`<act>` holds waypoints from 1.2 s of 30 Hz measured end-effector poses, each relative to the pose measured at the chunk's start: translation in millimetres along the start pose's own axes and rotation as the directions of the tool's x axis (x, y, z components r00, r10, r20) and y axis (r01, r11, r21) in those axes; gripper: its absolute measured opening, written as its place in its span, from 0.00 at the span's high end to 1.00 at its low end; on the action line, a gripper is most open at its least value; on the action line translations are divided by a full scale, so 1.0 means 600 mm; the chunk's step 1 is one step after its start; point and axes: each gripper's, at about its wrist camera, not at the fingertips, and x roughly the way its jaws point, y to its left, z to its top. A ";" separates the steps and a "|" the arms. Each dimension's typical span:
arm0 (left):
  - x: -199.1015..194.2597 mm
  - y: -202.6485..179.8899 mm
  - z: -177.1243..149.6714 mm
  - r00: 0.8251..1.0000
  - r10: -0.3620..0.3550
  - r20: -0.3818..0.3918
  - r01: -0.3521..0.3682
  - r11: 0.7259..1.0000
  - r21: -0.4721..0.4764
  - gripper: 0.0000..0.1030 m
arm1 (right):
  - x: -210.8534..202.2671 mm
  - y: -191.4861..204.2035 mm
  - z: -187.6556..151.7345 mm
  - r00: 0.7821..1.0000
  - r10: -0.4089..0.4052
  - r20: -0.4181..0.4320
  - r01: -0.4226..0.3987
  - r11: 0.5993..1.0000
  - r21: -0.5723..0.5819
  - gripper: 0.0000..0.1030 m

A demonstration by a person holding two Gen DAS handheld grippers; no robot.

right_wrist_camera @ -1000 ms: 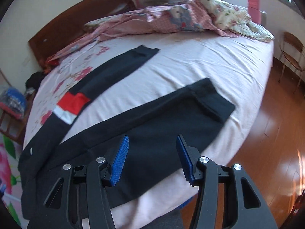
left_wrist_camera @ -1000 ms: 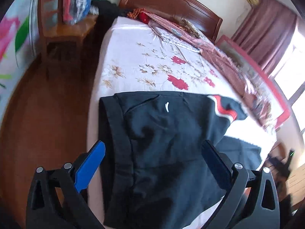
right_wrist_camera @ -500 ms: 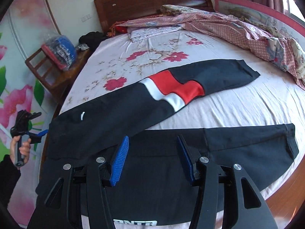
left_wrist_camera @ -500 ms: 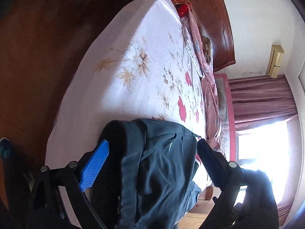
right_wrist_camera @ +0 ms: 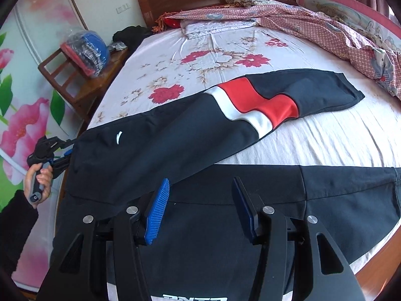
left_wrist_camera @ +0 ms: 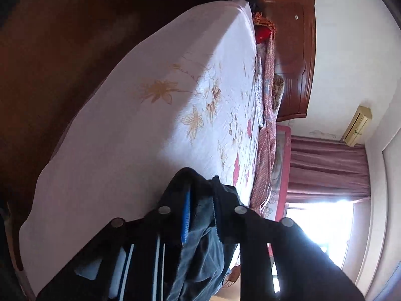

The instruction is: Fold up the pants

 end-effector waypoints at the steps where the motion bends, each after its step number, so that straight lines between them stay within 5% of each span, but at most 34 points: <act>1: -0.006 -0.003 -0.002 0.999 -0.002 0.033 0.002 1.000 0.009 0.94 | -0.001 -0.003 0.000 1.000 0.002 0.002 -0.002 1.000 0.004 0.50; 9: -0.054 -0.087 -0.071 0.978 -0.147 0.147 0.117 0.974 0.195 0.97 | -0.001 -0.055 0.027 1.000 -0.029 0.005 0.029 0.999 0.043 0.50; 15: -0.104 -0.137 -0.152 0.941 -0.336 0.045 0.310 0.907 0.286 0.98 | 0.051 -0.168 0.142 0.994 -0.085 -0.067 0.099 0.966 0.237 0.45; 16: -0.110 -0.145 -0.169 0.938 -0.346 0.023 0.323 0.897 0.303 0.98 | 0.062 -0.187 0.165 0.991 -0.115 -0.070 0.130 0.952 0.277 0.44; 18: -0.116 -0.153 -0.196 0.924 -0.382 -0.029 0.372 0.875 0.311 0.98 | 0.102 -0.223 0.215 0.989 -0.095 -0.116 0.129 0.935 0.331 0.27; 26: -0.164 -0.155 -0.271 0.900 -0.427 -0.089 0.431 0.840 0.329 0.98 | 0.256 -0.288 0.344 0.960 -0.119 -0.255 0.240 0.821 0.518 0.27; 33: -0.183 -0.137 -0.267 0.905 -0.422 -0.054 0.414 0.845 0.338 0.98 | 0.345 -0.305 0.366 0.938 -0.101 -0.331 0.285 0.768 0.573 0.49; 34: -0.184 -0.137 -0.267 0.905 -0.422 -0.052 0.413 0.845 0.340 0.98 | 0.354 -0.307 0.366 0.937 -0.090 -0.338 0.281 0.770 0.574 0.57; 36: -0.188 -0.139 -0.267 0.906 -0.421 -0.046 0.411 0.845 0.341 0.98 | 0.367 -0.314 0.362 0.934 -0.074 -0.350 0.278 0.764 0.582 0.91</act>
